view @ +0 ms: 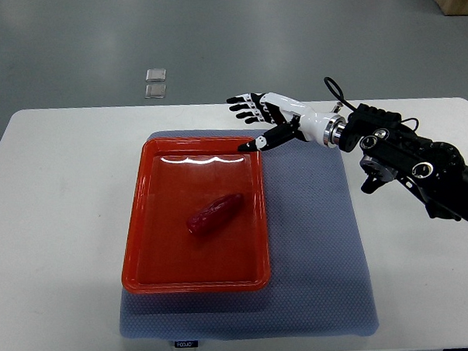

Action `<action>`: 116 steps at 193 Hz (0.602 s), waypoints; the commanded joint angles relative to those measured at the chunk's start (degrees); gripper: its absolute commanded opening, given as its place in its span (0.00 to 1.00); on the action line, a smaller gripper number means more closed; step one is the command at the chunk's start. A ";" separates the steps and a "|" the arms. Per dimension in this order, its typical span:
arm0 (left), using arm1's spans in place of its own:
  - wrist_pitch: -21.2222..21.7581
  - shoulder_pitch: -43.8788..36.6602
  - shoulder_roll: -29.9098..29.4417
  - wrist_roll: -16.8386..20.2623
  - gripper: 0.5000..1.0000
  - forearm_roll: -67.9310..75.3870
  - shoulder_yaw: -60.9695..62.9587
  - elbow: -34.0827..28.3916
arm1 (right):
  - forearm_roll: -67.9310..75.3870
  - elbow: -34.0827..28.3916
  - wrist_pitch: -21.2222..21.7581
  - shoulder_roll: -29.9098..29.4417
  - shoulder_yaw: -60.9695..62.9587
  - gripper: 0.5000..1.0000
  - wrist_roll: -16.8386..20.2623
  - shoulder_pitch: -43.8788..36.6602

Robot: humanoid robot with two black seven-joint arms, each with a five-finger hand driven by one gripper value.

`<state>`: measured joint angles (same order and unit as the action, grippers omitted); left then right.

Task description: Place red pepper on red tray

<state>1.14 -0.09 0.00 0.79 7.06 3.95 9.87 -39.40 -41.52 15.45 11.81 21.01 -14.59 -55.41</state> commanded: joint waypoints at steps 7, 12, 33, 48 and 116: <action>0.00 0.01 0.00 0.00 1.00 0.06 0.00 -0.03 | 6.70 1.44 0.19 -0.12 6.32 0.83 2.55 4.96; 0.00 0.01 0.00 0.00 1.00 -0.03 0.00 -0.03 | 8.19 2.06 0.63 -0.12 7.81 0.83 2.81 5.75; 0.00 0.01 0.00 0.00 1.00 -0.03 0.00 -0.03 | 16.02 3.82 1.25 -0.03 11.77 0.83 3.95 7.86; 0.00 0.01 0.00 0.00 1.00 0.06 0.00 -0.03 | 23.14 4.96 1.78 0.05 12.74 0.83 5.27 8.74; 0.00 0.01 0.00 0.00 1.00 -0.03 0.00 -0.03 | 48.80 9.00 4.59 -0.47 13.00 0.83 10.19 9.88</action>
<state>1.14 -0.09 0.00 0.78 7.10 3.95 9.87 3.36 -32.66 19.80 11.59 33.93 -5.32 -46.16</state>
